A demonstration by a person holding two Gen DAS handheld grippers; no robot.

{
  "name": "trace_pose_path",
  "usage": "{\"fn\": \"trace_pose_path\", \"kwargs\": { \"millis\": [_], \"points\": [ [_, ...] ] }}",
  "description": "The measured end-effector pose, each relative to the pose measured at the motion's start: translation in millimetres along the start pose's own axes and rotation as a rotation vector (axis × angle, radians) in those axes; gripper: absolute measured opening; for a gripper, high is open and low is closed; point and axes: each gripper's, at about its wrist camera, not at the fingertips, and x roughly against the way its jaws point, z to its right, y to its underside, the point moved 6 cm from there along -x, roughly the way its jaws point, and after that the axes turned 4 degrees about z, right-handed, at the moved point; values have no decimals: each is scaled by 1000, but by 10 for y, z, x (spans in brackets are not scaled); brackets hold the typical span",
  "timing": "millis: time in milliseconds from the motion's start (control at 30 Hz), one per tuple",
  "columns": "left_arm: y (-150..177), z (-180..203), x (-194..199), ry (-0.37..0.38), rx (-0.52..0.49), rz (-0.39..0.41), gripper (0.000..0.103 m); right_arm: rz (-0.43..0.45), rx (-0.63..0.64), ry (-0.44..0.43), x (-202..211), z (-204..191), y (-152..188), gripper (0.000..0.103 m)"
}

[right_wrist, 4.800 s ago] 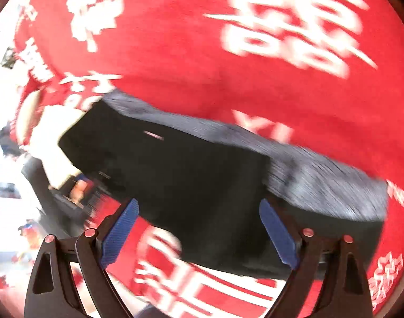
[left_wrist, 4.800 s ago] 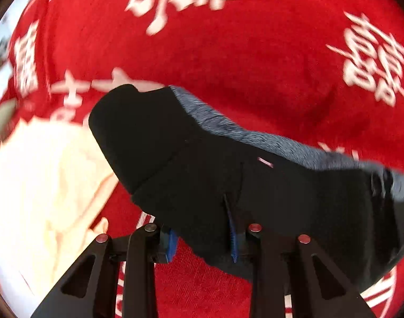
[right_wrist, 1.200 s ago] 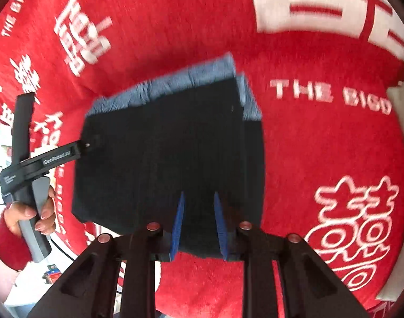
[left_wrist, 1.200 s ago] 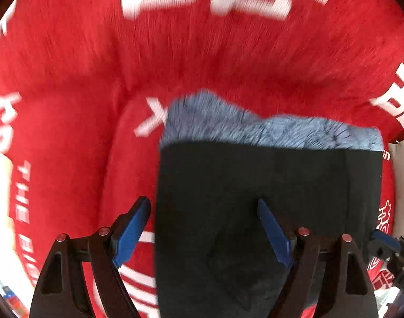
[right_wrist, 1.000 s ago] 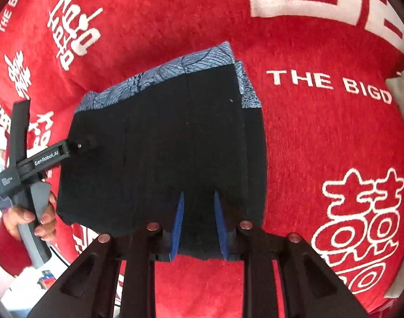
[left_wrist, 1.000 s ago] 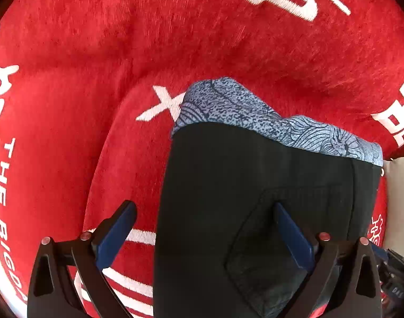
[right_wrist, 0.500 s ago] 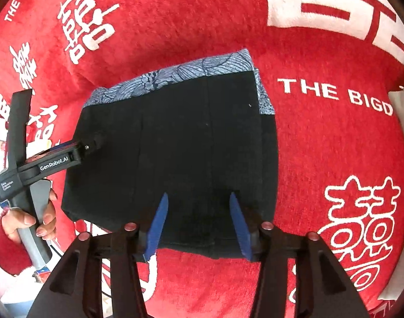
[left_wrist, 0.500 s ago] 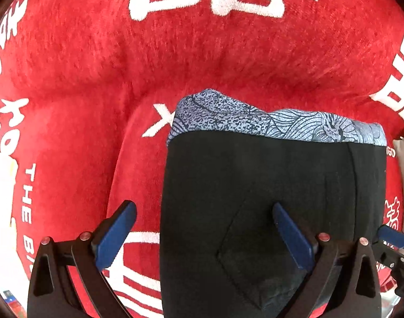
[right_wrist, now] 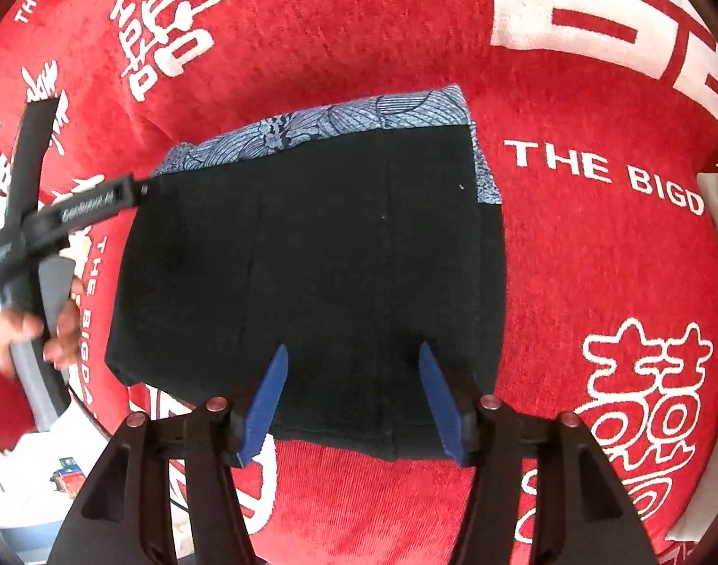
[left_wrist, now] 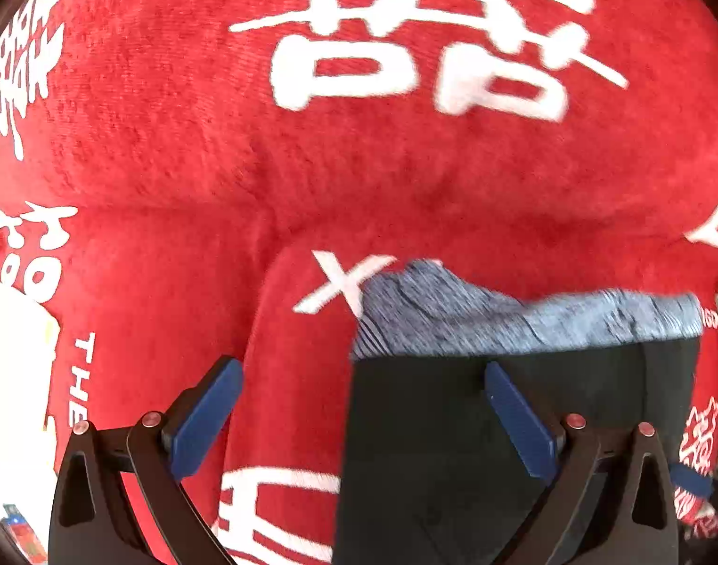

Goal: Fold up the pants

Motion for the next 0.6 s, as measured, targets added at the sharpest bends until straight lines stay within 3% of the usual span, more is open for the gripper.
{"fn": "trace_pose_path", "kwargs": {
  "millis": [267,600],
  "points": [
    [31,52,-175,-46,-80,-3,103,1,14,-15,-22,-51,-5,71],
    [-16,-21,-96,-25,-66,29,103,6,22,-12,-44,-95,-9,73]
  ]
}}
